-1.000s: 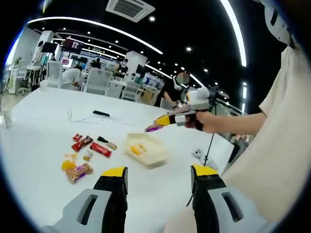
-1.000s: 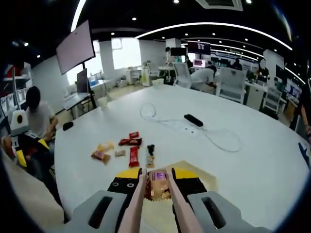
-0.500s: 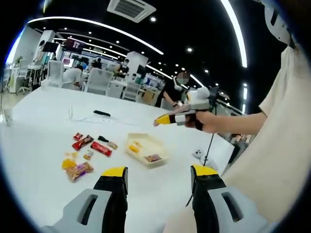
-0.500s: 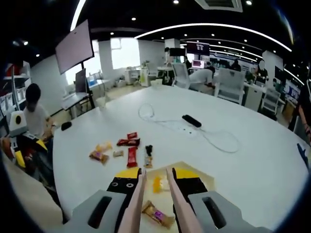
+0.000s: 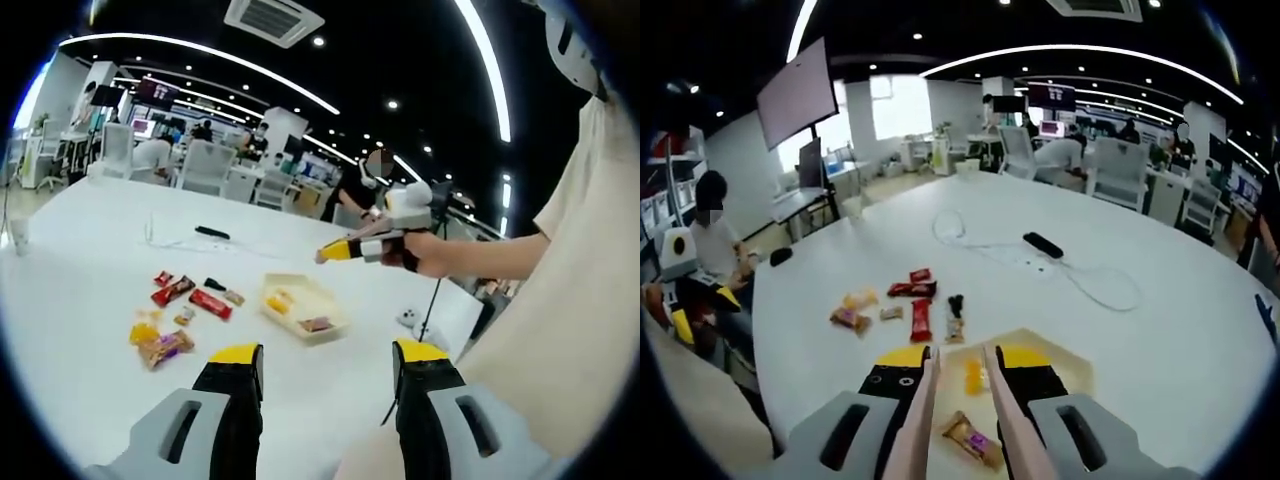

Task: Place the target food into the container with the food tongs after gripping and lifting it, then release it inside without dropping or visibly crushing the food.

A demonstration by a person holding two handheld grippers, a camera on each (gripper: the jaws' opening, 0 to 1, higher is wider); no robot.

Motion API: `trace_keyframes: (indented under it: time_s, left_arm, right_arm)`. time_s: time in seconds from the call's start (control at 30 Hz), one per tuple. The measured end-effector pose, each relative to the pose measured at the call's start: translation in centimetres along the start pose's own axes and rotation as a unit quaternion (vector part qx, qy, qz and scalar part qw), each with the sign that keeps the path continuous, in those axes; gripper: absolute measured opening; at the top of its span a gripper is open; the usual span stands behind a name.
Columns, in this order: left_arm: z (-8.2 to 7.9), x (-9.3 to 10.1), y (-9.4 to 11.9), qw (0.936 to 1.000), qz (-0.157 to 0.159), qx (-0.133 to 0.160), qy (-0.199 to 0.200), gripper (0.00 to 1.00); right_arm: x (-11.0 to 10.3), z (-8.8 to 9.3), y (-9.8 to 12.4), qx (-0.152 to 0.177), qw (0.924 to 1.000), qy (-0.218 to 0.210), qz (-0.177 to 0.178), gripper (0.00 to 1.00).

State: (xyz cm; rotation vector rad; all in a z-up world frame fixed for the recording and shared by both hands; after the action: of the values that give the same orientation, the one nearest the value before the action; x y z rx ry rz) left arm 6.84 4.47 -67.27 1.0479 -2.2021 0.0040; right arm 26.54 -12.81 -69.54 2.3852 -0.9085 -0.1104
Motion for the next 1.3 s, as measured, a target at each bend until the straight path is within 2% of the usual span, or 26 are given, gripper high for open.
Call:
trace_keyframes:
  time_s: [0.4,0.63,0.87,1.3]
  left_arm:
    - [-0.1,-0.2,0.4,1.0000,-0.003,0.008,0.003,0.51]
    - [0.1,-0.6,1.2,0.9998,-0.009,0.015,0.008,0.51]
    - [0.2,-1.0,1.9,0.9996,-0.017,0.022,0.012,0.51]
    - [0.1,-1.2,2.5,0.9994,-0.019,0.025,0.015,0.51]
  right_arm:
    - [-2.4,-1.8,-1.4,0.003,0.9994,0.021,-0.026,0.25]
    - [-4.5,-3.1,-3.1,0.006,0.9976,0.037,-0.057,0.25]
    - [-6.8,-4.1,-4.3,0.004,0.9954,0.052,-0.081,0.25]
    - [-10.2,-7.2,-6.6,0.013,0.9889,0.090,-0.117,0.25]
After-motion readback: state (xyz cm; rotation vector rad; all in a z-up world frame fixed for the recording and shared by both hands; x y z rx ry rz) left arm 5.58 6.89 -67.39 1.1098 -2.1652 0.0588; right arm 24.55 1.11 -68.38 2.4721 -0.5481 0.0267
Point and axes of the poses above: the point that each gripper's makers call its tool centre point, and the gripper's own axes: y roughly backward along the fingers, x roughly to its right, z roughly out of its underside, the point moved 1 cm from there along y, roughly backward along the fingers, and after that the axes turned 12 degrees about y, right-handed, at the moved point
